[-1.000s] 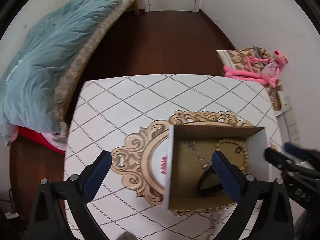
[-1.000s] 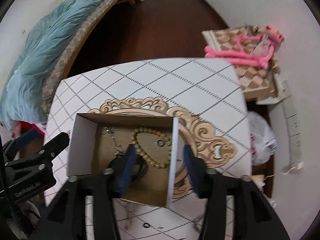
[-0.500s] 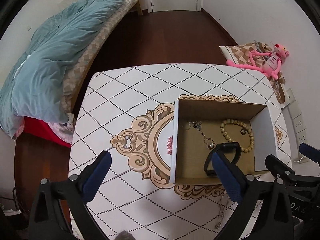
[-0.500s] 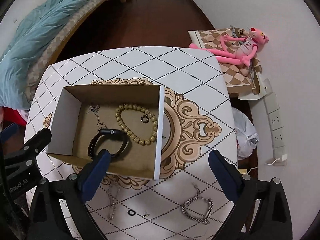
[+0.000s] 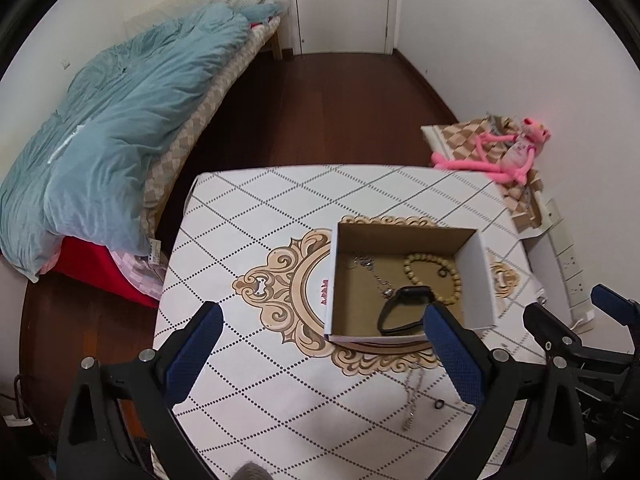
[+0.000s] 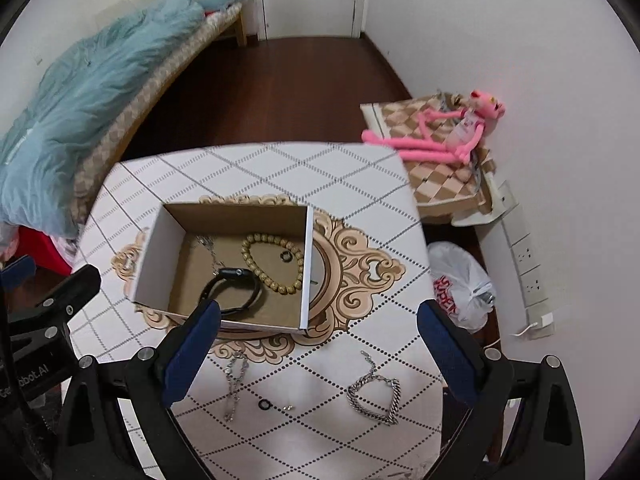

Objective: Organize jewelry
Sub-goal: 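Withdraw both grippers from the box back over the table, then grasp the silver chain with the left gripper while the right gripper grasps the small gold earring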

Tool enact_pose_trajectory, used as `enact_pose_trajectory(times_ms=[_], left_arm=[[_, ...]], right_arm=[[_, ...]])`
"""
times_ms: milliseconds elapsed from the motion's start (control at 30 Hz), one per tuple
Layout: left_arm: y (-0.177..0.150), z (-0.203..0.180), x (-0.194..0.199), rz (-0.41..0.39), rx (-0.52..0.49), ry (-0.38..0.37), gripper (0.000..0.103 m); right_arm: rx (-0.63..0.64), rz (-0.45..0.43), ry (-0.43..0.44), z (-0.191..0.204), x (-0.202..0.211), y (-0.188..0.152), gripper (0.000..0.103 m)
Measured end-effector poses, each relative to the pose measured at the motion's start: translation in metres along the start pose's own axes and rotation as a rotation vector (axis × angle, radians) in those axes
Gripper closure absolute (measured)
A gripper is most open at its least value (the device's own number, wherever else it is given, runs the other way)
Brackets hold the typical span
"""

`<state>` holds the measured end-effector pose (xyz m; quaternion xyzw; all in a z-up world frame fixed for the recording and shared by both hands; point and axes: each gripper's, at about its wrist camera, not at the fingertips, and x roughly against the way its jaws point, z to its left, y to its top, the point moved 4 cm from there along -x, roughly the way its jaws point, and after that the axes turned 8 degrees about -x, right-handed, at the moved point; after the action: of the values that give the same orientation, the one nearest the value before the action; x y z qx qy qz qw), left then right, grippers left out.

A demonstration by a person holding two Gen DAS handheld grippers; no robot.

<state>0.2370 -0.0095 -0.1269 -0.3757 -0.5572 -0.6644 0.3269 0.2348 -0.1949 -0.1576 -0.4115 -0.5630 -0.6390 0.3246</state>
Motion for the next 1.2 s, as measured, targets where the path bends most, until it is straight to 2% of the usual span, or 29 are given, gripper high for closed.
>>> enact_pose_trajectory(times_ms=[167,267,400,467,533,567,600,733,900,933,1000,1033,1067,1200], left_arm=[[-0.007,0.003,0.027,-0.033,0.012,-0.001,0.0],[-0.022,0.004,0.032,-0.031,0.016,0.025,0.0],[-0.055,0.004,0.013,0.029,0.006,0.065,0.0],[-0.076,0.003,-0.007,0.084,0.003,0.076,0.0],[-0.094,0.004,-0.023,0.127,0.007,0.081,0.0],[-0.104,0.004,-0.032,0.15,0.008,0.086,0.0],[-0.111,0.005,-0.039,0.167,0.008,0.088,0.0],[-0.136,0.0,-0.061,0.223,0.005,0.087,0.0],[-0.151,-0.008,-0.073,0.246,0.001,0.08,0.0],[-0.152,-0.009,-0.073,0.249,-0.001,0.08,0.0],[-0.154,-0.013,-0.074,0.254,-0.002,0.076,0.0],[-0.154,-0.015,-0.074,0.252,-0.005,0.073,0.0],[-0.154,-0.016,-0.075,0.25,-0.007,0.071,0.0],[-0.15,-0.029,-0.076,0.245,-0.018,0.04,0.0]], right_arm=[[-0.021,-0.053,0.034,-0.003,0.036,-0.005,0.003],[-0.029,-0.049,0.053,-0.005,0.043,-0.018,0.003],[-0.028,0.016,0.057,-0.009,0.019,-0.053,0.003],[-0.036,0.06,0.065,-0.012,-0.001,-0.071,0.004],[-0.044,0.093,0.073,-0.016,-0.023,-0.093,0.016],[-0.049,0.108,0.077,-0.018,-0.034,-0.103,0.034],[-0.055,0.123,0.078,-0.02,-0.044,-0.111,0.047],[-0.073,0.138,0.11,-0.024,-0.07,-0.133,0.051],[-0.045,0.112,0.128,-0.017,-0.085,-0.143,0.055],[-0.04,0.114,0.129,-0.013,-0.088,-0.143,0.058],[-0.027,0.125,0.109,-0.01,-0.096,-0.146,0.077],[-0.019,0.106,0.105,-0.008,-0.095,-0.146,0.081],[-0.011,0.105,0.102,-0.007,-0.095,-0.147,0.094],[-0.037,0.083,0.114,-0.015,-0.089,-0.148,0.094]])
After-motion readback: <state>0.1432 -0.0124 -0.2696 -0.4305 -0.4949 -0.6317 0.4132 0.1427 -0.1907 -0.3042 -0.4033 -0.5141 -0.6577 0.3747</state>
